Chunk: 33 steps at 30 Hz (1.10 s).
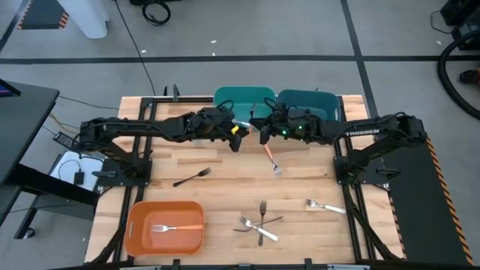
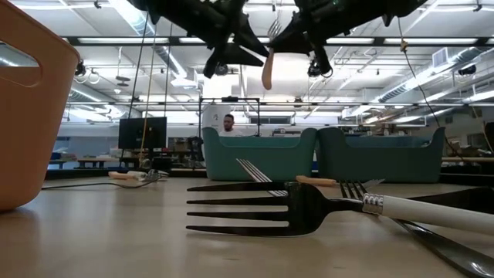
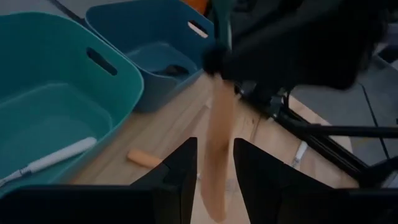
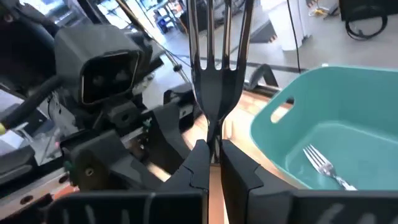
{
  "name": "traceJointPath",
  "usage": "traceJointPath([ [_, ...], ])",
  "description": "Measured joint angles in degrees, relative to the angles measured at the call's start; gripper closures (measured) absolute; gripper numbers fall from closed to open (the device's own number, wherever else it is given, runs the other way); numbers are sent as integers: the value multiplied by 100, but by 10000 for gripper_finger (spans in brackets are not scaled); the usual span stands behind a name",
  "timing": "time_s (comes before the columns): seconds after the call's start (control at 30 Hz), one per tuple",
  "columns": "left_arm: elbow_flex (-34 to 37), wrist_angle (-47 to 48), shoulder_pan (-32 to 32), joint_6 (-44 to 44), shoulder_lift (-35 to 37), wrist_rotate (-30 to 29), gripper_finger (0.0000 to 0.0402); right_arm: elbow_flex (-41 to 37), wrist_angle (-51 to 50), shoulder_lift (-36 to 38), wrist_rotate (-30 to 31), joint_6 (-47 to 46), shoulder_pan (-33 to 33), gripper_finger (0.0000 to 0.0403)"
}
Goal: Sort silverware by color (type)
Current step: Put the top right orange fork into the orange bin
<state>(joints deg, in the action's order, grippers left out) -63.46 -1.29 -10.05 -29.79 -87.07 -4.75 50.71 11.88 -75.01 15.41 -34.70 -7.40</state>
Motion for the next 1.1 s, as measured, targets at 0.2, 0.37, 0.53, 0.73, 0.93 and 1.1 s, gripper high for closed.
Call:
traceJointPath([
  [0.2,0,-318,-6,-5,-175,-22,287,-5,27,-90,-41,-20,13,382],
  [0.37,0,-363,-6,-6,-270,-8,288,-6,118,-141,-72,-90,17,382],
  [0.53,0,-379,-1,66,-304,-5,322,-6,166,-146,-69,-91,17,382],
  [0.73,0,-377,-3,114,-304,2,351,-6,166,-148,-143,-99,6,376],
  [0.93,0,-335,-6,354,-270,161,351,-8,248,-146,-699,-111,-100,322],
  [1.1,0,483,14,731,73,350,352,-6,314,-58,-853,-173,-90,293],
])
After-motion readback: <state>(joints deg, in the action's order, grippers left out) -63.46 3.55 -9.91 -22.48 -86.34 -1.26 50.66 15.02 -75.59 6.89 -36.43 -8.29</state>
